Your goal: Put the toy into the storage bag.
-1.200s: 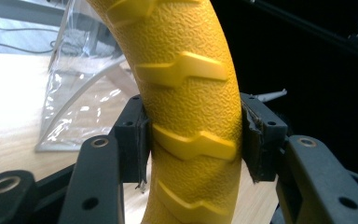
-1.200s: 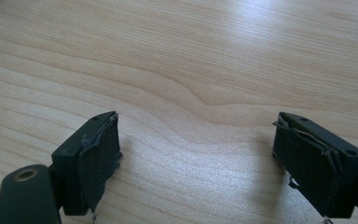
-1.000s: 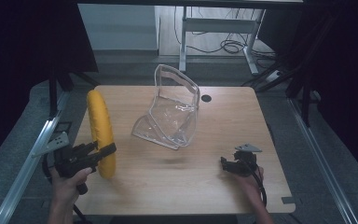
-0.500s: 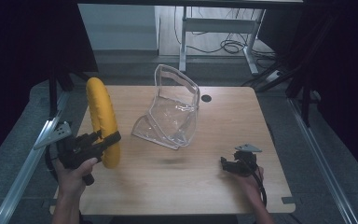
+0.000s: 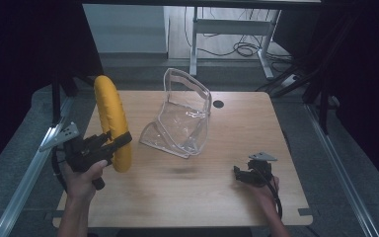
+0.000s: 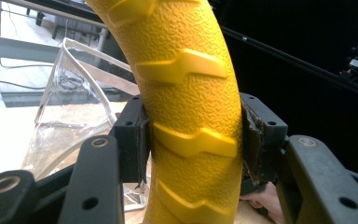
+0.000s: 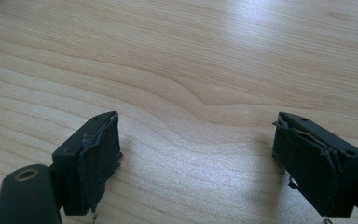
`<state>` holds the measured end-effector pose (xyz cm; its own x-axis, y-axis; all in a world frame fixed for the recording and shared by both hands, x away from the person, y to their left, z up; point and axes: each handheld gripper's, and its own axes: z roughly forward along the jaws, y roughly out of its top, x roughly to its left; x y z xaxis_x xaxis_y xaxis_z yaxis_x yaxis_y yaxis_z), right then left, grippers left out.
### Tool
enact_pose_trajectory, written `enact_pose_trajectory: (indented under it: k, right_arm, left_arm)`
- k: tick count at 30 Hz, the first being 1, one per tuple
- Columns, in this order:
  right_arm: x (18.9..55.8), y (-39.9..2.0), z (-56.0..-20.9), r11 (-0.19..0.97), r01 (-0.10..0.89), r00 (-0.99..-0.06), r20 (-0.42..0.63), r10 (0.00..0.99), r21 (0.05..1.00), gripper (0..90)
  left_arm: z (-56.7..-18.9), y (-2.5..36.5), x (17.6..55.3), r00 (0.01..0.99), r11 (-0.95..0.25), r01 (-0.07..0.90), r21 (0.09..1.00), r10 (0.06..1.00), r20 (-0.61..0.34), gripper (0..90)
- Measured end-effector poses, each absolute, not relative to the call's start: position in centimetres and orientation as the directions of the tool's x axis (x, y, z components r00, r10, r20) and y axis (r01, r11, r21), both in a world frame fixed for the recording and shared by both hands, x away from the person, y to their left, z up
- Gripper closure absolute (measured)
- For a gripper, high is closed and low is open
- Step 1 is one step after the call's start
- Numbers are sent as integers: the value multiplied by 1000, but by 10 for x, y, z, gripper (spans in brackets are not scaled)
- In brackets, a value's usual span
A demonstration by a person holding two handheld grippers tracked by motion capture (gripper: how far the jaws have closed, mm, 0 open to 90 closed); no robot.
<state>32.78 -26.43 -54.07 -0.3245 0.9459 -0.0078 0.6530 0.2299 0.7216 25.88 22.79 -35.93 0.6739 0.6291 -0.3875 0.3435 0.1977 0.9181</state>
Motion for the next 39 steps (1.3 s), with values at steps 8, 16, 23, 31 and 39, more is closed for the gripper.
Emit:
enact_pose_trajectory:
  k: [8, 16, 23, 31, 39]
  right_arm:
    - [328, -264, -541, 230, 653, -324, -8, 946, 721, 151]
    - [328, -264, -541, 230, 654, -324, -8, 946, 721, 152]
    - [327, -264, -541, 230, 654, -323, -9, 946, 721, 153]
    - [327, -264, -540, 231, 654, -323, -10, 946, 720, 154]
    - [327, -264, -541, 232, 654, -323, -10, 946, 720, 154]
  left_arm:
    - [-349, 224, 263, 678, 207, 319, 925, 632, -376, 498]
    - [-337, 218, 267, 688, 209, 293, 933, 632, -358, 498]
    - [-333, 213, 270, 689, 212, 290, 933, 631, -357, 498]
    - [-329, 211, 275, 682, 224, 282, 933, 637, -359, 498]
    - [-327, 208, 281, 678, 225, 283, 932, 640, -361, 497]
